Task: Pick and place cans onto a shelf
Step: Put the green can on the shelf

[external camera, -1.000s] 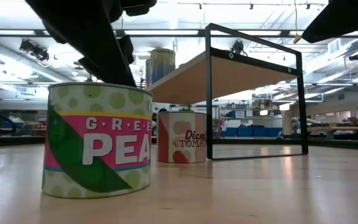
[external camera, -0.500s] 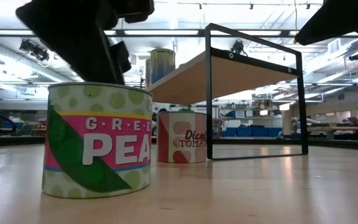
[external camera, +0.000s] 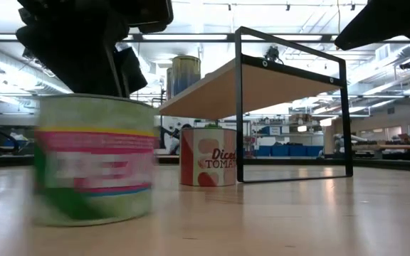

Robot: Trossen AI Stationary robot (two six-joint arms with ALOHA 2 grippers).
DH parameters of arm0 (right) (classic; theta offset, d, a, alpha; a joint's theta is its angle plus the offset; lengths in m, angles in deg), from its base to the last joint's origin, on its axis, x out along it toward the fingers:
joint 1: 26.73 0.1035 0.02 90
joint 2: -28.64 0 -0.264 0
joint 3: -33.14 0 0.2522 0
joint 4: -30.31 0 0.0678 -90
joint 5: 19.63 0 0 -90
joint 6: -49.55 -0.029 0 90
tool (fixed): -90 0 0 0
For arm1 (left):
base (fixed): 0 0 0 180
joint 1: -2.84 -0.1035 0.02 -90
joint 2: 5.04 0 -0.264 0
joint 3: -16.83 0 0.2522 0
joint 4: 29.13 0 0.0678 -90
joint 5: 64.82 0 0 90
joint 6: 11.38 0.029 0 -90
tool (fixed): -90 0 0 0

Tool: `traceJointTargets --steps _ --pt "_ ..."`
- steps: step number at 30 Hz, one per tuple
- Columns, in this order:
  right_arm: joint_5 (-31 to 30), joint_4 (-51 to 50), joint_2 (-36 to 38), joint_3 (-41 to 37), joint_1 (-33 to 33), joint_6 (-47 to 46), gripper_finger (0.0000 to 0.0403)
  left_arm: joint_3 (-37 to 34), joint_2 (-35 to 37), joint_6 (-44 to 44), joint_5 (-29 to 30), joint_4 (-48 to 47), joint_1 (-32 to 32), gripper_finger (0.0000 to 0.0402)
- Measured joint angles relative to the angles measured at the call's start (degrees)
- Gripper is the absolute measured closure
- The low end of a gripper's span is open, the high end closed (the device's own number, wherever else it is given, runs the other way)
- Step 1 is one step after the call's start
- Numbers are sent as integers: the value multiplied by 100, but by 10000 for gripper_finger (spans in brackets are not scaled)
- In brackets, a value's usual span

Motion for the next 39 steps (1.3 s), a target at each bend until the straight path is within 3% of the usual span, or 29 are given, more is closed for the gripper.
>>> traceJointTargets --steps 2,4,15,30,35,39 --pt "7 -8 0 0 0 19 57 0 2 -33 -4 -14 2 381" --pt "38 -57 35 2 0 21 57 0 4 -216 1 -40 17 389" --pt "-4 -1263 789 11 2 19 57 -23 501 -1568 542 -1033 -371 390" --pt "-5 -2006 1064 11 136 -325 57 -22 2005 -2245 843 -1895 -1362 390" --pt "-4 -2173 1064 11 233 -496 57 54 2543 -2777 1240 -1965 -1666 390" --pt "-4 -2245 1064 11 254 -492 57 545 2598 -2900 1719 -2087 -1850 390"
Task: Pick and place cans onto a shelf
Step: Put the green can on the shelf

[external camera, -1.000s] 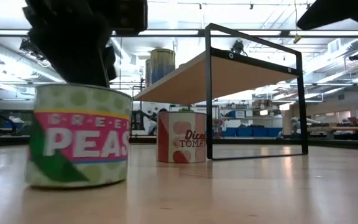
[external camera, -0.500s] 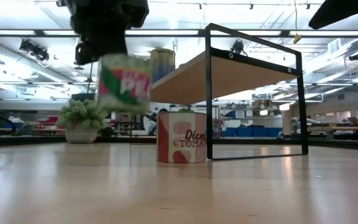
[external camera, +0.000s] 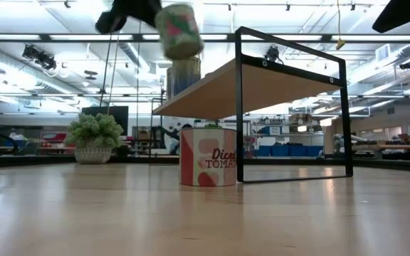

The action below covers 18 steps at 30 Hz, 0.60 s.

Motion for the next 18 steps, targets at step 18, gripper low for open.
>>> traceJointTargets --steps 18 --pt "-324 400 0 0 -24 -1 57 1562 -1619 -149 804 -1098 -973 391"
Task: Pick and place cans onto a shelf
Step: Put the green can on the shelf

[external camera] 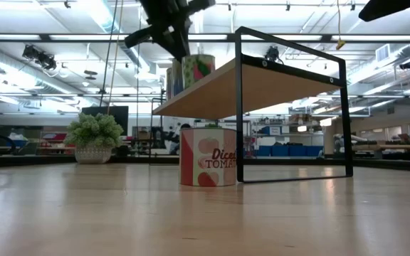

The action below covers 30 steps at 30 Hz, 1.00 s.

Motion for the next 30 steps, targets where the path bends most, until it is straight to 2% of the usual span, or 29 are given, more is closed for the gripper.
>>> traceJointTargets --steps 6,10,21,25,30 --pt "-152 150 0 1 -2 4 57 14 -48 -338 -114 -97 -153 386" --pt "-227 180 0 1 -2 19 57 8 -48 -447 -244 -159 -209 356" --pt "-292 195 0 0 -2 59 57 8 -48 -439 -51 -173 -114 279" --pt "-291 191 0 0 -2 63 57 4 -29 -387 181 -175 -1 245" --pt "-290 187 0 0 -2 63 57 0 64 173 615 -122 235 216"
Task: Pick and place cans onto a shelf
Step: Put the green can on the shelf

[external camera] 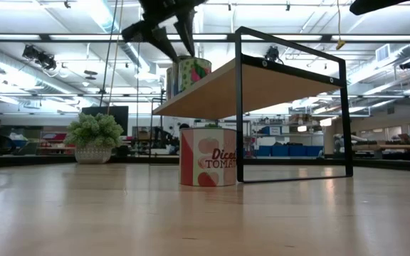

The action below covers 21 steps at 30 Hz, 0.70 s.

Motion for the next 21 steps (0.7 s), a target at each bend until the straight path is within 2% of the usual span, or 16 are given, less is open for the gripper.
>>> traceJointTargets --steps 9,14,17,21 --pt "6 -5 -2 2 2 -1 57 -1 56 2719 316 393 683 210" --pt "24 -15 -2 0 0 -31 57 -1 44 4830 379 322 1051 210" --pt "24 -20 -2 0 -1 -36 57 -2 -43 5827 379 255 1129 210" --pt "24 -39 -2 0 -69 -41 57 0 -187 6716 565 126 1090 210"
